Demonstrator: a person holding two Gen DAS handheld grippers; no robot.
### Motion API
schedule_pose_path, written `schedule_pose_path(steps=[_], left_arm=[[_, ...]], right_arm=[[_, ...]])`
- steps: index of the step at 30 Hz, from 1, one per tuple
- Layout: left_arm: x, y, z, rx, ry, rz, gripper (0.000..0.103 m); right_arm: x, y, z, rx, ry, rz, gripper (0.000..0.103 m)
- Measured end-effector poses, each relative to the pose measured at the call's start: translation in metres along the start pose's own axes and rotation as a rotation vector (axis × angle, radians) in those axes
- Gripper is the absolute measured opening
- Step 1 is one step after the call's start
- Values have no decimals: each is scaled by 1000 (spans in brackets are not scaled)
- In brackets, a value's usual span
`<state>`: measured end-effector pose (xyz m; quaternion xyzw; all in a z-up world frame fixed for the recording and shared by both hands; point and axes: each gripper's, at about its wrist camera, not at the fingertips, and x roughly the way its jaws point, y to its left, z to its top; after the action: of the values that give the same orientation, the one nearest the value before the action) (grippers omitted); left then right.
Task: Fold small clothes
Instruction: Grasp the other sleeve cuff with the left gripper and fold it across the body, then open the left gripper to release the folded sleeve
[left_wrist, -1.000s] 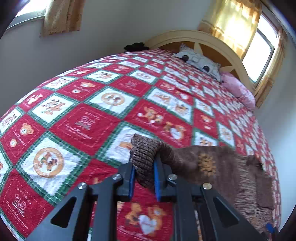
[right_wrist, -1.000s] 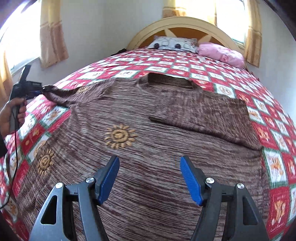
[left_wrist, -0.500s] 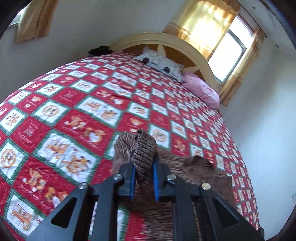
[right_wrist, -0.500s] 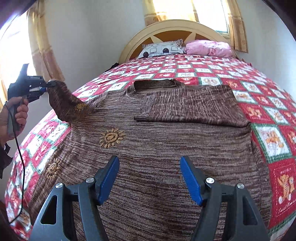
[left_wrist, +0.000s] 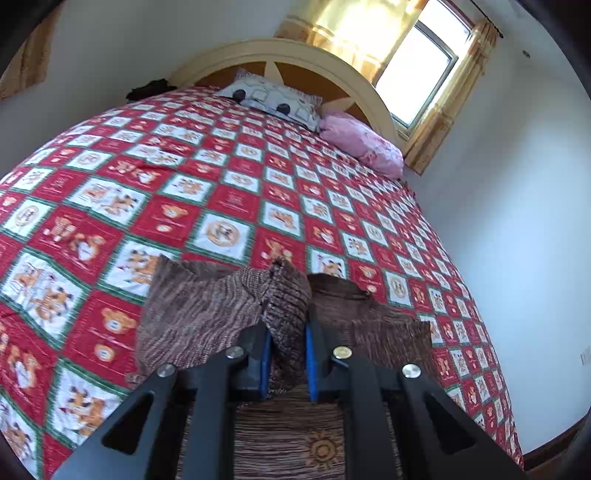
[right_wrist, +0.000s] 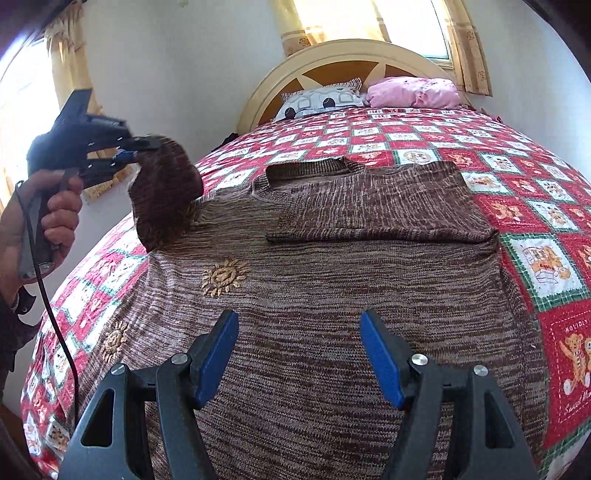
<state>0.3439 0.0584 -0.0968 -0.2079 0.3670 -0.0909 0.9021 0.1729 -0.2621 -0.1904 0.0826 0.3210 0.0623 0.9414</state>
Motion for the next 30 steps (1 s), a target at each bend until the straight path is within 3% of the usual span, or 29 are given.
schedule_pose_path(steps=[7,9,11,13,16,19,21,22,25,28,30], left_arm=[[49,-47,-30,74,71,-22,18],[68,-60,-41,132,115,53,38],[78,-66,-54,171,138,97,51],[74,-63,-60,190,129,88,57],[59,-51,-65,222,93,101,62],[38,-22,-59,240,19,183,77],[28,6,-53,243,-32,307,86],[25,24,-51,242,-35,385,87],[25,60,-54,238,-10,510,88],[34,83,-62,236,37,553,88],[36,90,-69,209,50,503,88]], right_arm=[[4,-1,-1,-1,17,2,69],[5,-2,-1,7,23,11,69],[6,-4,-1,16,26,22,69],[7,-6,-1,25,29,32,69],[9,-7,-1,30,39,45,69],[11,-7,-1,27,48,49,69],[10,-6,-1,26,46,49,69],[10,-6,-1,26,43,48,69],[6,-7,-1,29,27,50,69],[0,-8,1,36,19,38,69],[1,-6,6,31,56,31,69]])
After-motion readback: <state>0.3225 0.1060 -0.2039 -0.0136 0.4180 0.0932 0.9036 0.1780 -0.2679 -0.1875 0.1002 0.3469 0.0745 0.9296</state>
